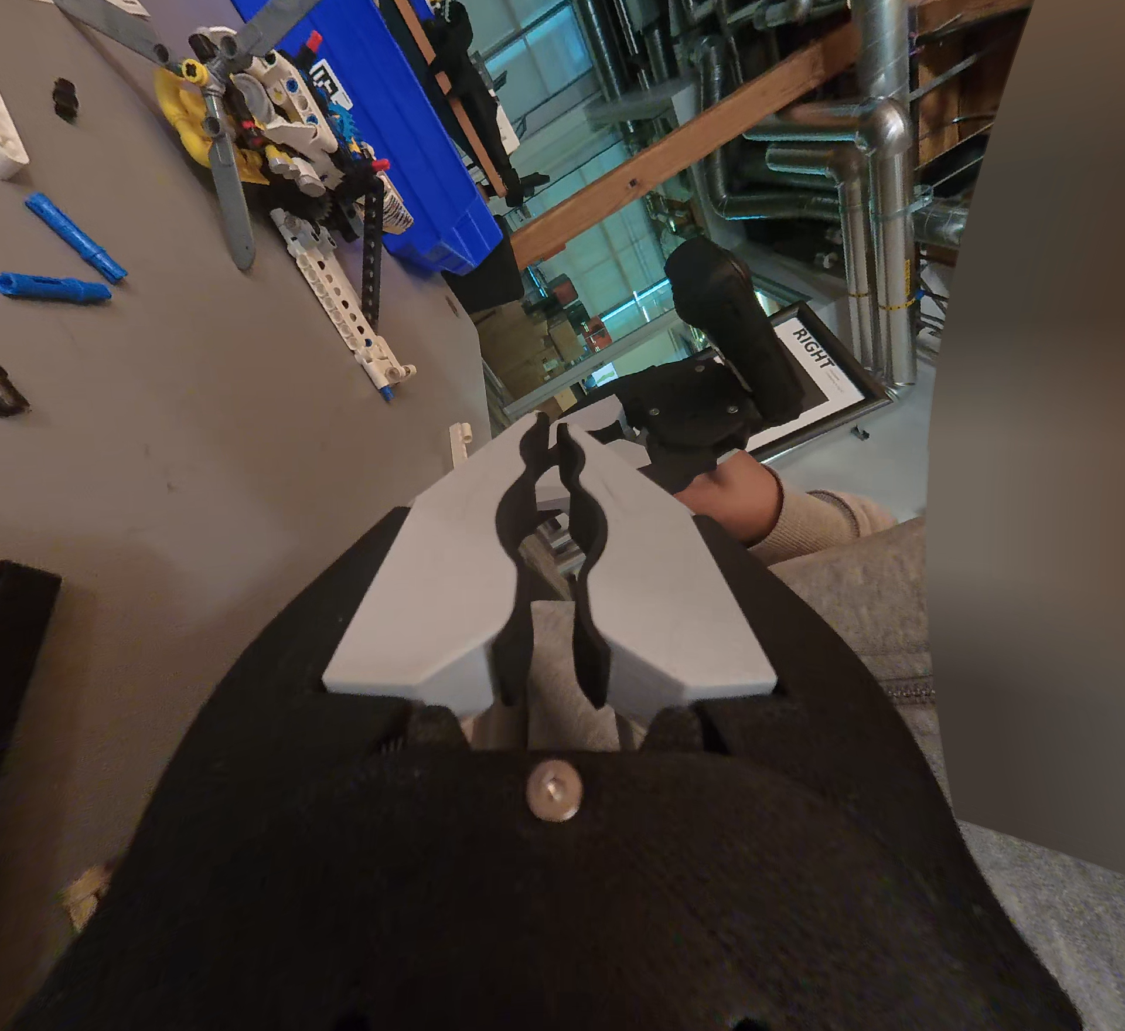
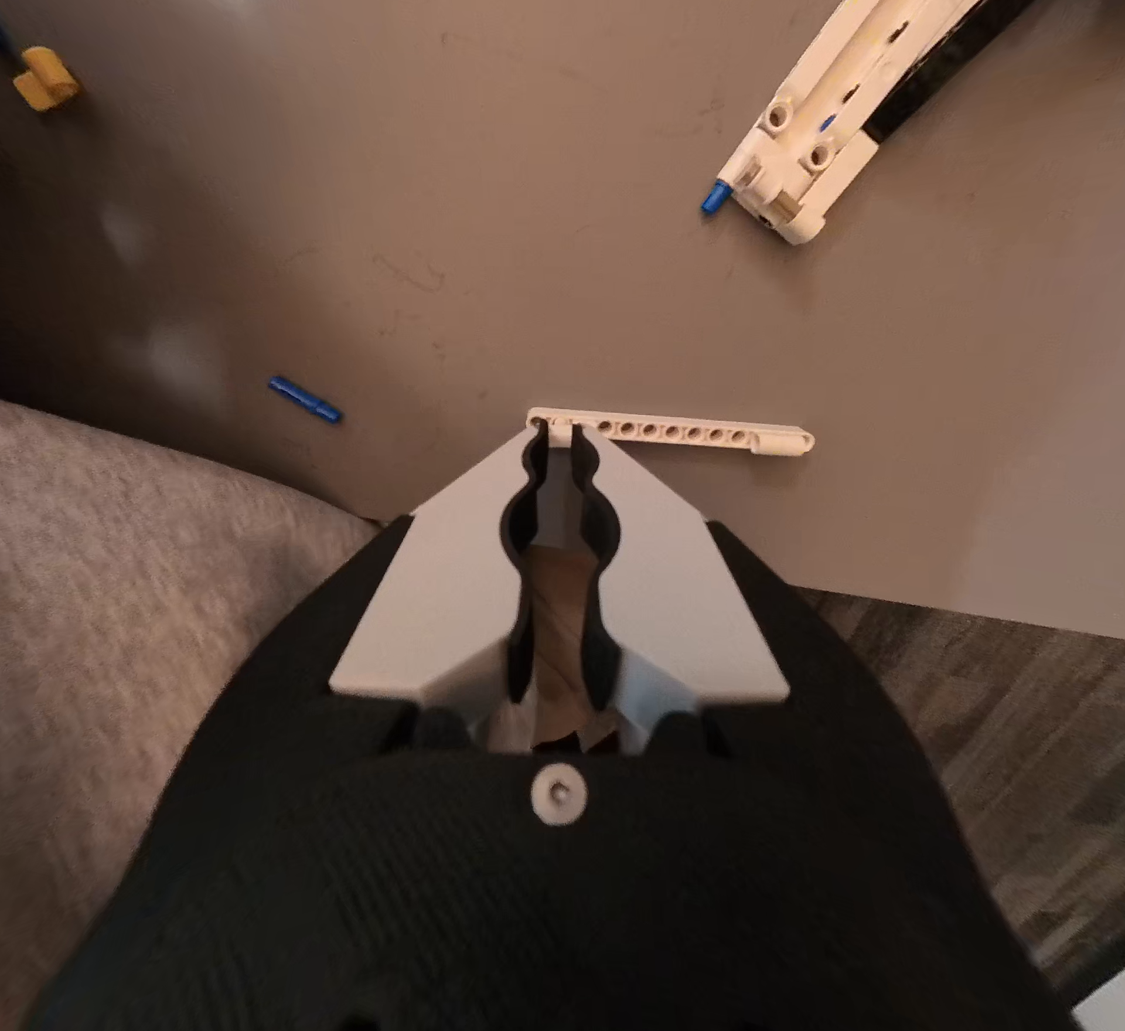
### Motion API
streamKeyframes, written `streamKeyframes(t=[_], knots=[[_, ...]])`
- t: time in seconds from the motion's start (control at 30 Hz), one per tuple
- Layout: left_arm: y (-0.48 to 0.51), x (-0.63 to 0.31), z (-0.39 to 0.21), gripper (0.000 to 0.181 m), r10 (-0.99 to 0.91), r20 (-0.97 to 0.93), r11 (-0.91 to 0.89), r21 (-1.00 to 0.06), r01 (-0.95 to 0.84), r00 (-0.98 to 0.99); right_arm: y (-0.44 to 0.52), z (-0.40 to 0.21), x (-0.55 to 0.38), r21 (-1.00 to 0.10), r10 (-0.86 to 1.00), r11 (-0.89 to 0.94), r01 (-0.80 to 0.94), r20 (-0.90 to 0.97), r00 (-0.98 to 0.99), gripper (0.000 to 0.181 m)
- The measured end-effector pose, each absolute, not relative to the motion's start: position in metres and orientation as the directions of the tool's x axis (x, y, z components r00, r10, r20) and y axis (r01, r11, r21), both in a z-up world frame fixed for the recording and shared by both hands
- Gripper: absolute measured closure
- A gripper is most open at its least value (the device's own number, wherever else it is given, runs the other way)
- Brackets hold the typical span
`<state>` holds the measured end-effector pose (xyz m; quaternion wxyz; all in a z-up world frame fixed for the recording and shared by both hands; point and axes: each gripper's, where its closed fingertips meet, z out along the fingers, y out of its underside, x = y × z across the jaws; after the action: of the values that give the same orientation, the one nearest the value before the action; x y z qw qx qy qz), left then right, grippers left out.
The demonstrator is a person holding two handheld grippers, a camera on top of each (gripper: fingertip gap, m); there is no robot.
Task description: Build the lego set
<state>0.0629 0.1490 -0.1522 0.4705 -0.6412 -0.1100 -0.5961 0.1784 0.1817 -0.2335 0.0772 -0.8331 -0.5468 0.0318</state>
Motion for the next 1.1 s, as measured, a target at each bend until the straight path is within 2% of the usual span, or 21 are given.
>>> streamKeyframes(t=[0.57,0.9,1.0,1.1], knots=[[0.149,0.066,-0.154,0.181,-0.416,0.875,-0.553,-0.458,0.696,0.245,0.182,-0.234,0.179,-0.233,0.816,-0.571,0.787,-0.053,0.576,0.175],[0.149,0.066,-0.155,0.181,-0.413,0.879,-0.558,-0.45,0.697,0.236,0.179,-0.236,0.177,-0.232,0.867,-0.485,0.843,-0.004,0.498,0.175],[0.149,0.067,-0.154,0.181,-0.414,0.879,-0.559,-0.449,0.697,0.235,0.18,-0.233,0.176,-0.279,0.868,-0.484,0.829,-0.03,0.496,0.175],[0.148,0.07,-0.153,0.181,-0.424,0.874,-0.563,-0.458,0.688,0.235,0.185,-0.217,0.16,-0.408,0.853,-0.507,0.759,-0.114,0.509,0.175]])
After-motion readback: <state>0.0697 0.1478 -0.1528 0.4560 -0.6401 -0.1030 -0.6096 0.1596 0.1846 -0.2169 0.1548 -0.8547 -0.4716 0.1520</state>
